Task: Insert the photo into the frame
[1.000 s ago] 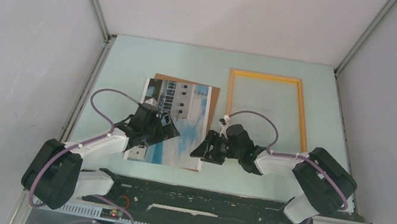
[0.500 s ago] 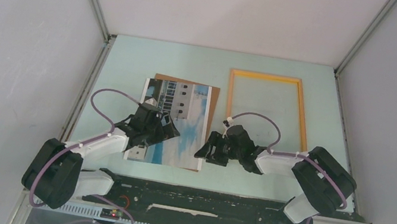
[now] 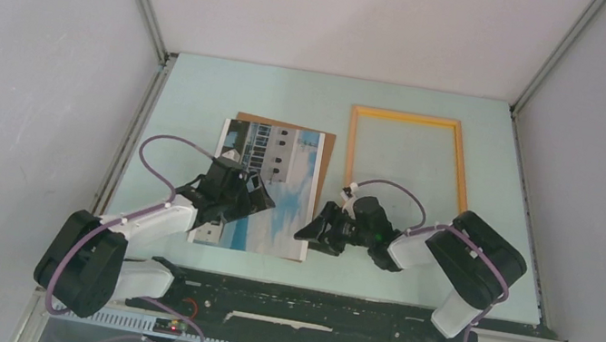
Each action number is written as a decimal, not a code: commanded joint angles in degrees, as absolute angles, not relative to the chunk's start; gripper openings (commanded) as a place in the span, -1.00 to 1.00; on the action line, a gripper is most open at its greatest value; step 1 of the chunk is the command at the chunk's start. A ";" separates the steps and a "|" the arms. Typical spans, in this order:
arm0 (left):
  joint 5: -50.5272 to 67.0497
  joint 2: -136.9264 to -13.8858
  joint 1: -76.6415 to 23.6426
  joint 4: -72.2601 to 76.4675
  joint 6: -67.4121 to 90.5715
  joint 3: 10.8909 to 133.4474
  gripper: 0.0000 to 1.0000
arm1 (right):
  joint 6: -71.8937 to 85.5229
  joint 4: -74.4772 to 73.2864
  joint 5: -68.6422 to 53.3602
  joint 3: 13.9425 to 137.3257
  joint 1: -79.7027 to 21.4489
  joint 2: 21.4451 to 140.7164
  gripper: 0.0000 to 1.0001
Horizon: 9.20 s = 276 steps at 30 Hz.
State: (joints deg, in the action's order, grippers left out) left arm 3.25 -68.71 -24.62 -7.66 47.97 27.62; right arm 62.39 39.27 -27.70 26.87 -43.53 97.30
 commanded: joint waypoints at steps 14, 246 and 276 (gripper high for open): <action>2.91 -69.72 -25.31 -8.51 46.85 29.92 0.89 | 62.58 37.28 -26.57 28.90 -43.92 89.79 0.37; 2.13 -72.30 -19.39 1.05 35.68 43.06 1.00 | 47.53 10.47 -26.29 31.41 -38.68 73.04 0.73; -0.98 -67.50 12.02 -24.89 47.65 33.45 1.00 | 58.33 21.14 -19.71 28.10 -46.24 84.15 0.99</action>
State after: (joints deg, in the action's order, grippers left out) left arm -3.31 -67.48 11.66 -26.87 46.37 34.79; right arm 57.08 22.13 -23.33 25.71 -45.76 81.49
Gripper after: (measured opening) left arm 0.996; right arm 0.993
